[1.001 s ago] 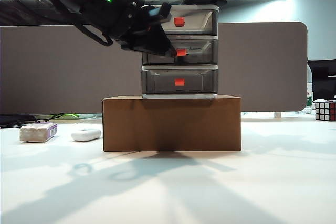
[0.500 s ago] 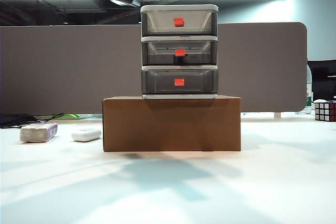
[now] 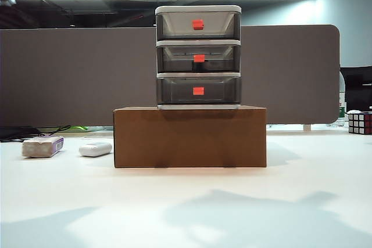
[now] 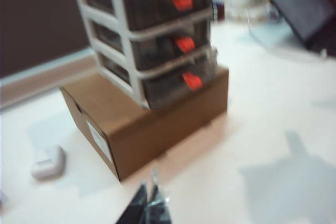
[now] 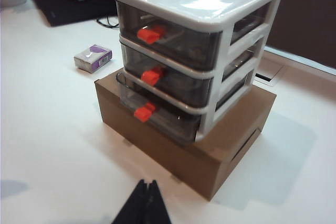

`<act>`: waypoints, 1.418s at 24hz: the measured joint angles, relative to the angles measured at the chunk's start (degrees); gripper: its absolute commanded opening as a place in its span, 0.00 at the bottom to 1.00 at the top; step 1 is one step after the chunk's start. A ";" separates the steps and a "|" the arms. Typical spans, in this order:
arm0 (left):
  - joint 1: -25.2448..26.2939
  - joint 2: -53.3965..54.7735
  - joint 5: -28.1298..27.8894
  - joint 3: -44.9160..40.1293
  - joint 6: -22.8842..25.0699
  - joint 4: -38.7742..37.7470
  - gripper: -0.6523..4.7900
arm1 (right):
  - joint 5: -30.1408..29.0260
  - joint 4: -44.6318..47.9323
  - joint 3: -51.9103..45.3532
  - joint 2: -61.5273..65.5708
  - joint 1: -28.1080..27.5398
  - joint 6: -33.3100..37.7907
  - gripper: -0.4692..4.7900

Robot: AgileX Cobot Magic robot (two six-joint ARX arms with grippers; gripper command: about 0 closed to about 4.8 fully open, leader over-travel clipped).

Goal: Open the second layer of the drawer on the table, pick up the transparent tape on the table and put it in, and finally close the drawer.

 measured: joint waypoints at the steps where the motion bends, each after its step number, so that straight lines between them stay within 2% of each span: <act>1: -0.02 -4.22 -0.48 -1.81 -0.39 0.76 0.11 | -0.02 -0.04 -4.61 -5.07 0.02 0.07 0.08; 6: -0.02 -4.98 -1.84 -5.55 -2.56 1.68 0.11 | 0.04 5.20 -17.73 -17.09 0.37 2.82 0.08; 10: -0.02 -5.09 -3.96 -8.24 -4.59 6.62 0.11 | 0.59 8.90 -25.77 -26.77 0.50 3.10 0.08; 14: 0.02 -5.11 -4.35 -11.13 -4.59 13.31 0.11 | 2.86 8.37 -28.92 -30.67 0.02 3.08 0.08; 15: 0.17 -5.11 -6.27 -12.68 -4.66 14.58 0.11 | 3.06 8.57 -28.92 -30.29 -0.61 2.34 0.08; 18: 1.73 -4.94 -7.43 -15.19 -4.81 15.08 0.11 | 3.32 8.09 -28.92 -30.42 -3.17 0.33 0.08; 20: 5.35 -5.11 -7.98 -15.15 -4.17 15.19 0.11 | 3.28 7.72 -28.92 -30.71 -7.80 -0.94 0.08; 22: 12.39 -5.07 -7.06 -15.15 -3.69 15.12 0.11 | 1.66 7.61 -28.92 -30.71 -13.31 -1.36 0.08; 23: 17.75 -5.09 -4.76 -15.15 -3.63 15.17 0.11 | 1.31 7.61 -28.92 -30.71 -17.11 -1.38 0.08; 25: 23.32 -5.07 -0.90 -15.17 -3.76 15.17 0.11 | 1.22 7.61 -28.92 -30.71 -20.37 -1.36 0.08; 26: 28.79 -5.07 4.44 -15.17 -3.82 15.63 0.11 | -0.20 7.67 -28.92 -30.71 -22.64 -1.36 0.08; 27: 31.82 -5.07 6.47 -15.17 -4.02 16.13 0.11 | -1.09 7.72 -28.92 -30.71 -23.78 -1.36 0.08; 30: 37.66 -5.07 7.39 -15.15 -4.63 17.25 0.11 | -2.08 7.76 -28.92 -30.71 -25.24 -1.36 0.08; 34: 42.27 -5.07 7.21 -15.15 -5.33 17.51 0.11 | -2.10 7.78 -28.92 -30.71 -25.83 -1.36 0.08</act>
